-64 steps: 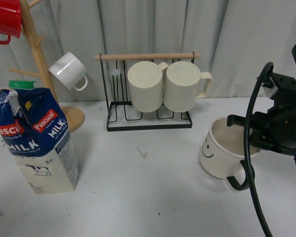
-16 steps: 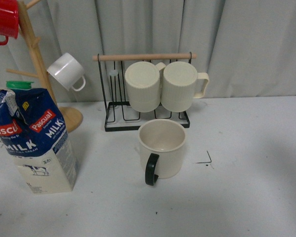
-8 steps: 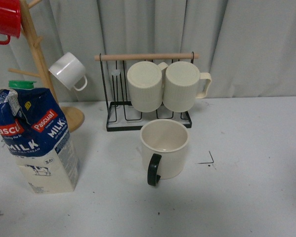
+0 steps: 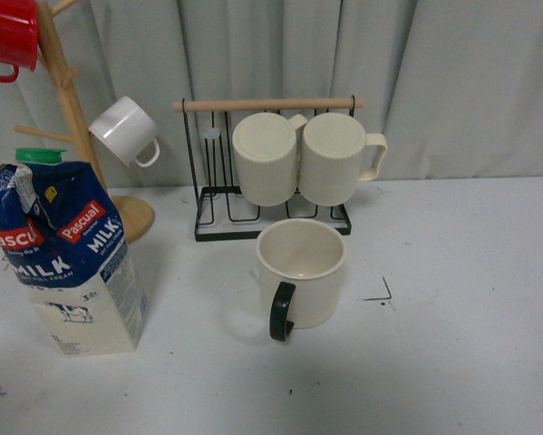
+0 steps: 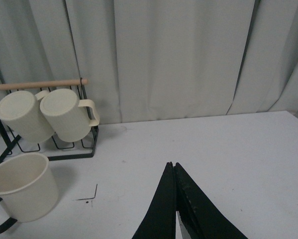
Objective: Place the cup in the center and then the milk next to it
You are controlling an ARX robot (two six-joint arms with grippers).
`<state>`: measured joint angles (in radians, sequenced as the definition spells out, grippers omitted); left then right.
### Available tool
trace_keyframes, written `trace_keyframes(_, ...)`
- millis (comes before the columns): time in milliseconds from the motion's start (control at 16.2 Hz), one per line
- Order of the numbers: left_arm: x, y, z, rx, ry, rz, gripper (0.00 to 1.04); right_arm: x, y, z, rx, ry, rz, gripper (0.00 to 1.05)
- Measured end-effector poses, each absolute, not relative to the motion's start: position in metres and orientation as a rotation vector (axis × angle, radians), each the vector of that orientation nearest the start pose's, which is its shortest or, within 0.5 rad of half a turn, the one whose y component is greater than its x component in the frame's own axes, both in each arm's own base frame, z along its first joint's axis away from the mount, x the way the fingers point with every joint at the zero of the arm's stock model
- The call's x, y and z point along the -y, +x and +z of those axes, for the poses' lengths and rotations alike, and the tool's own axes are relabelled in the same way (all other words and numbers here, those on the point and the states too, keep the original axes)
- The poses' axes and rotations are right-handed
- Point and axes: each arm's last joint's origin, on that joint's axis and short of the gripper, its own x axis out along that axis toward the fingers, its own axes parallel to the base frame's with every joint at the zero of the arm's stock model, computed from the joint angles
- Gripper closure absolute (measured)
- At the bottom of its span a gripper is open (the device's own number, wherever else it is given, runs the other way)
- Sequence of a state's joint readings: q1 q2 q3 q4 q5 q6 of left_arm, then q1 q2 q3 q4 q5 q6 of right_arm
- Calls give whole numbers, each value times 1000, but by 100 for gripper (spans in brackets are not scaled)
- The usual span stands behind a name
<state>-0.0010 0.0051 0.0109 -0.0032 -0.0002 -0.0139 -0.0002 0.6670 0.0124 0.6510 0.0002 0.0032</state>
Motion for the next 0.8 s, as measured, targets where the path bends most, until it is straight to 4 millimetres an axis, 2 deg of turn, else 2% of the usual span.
trace_keyframes(800,0,97,167,2,-14,-1,7,0,115,171,13,3,0,103)
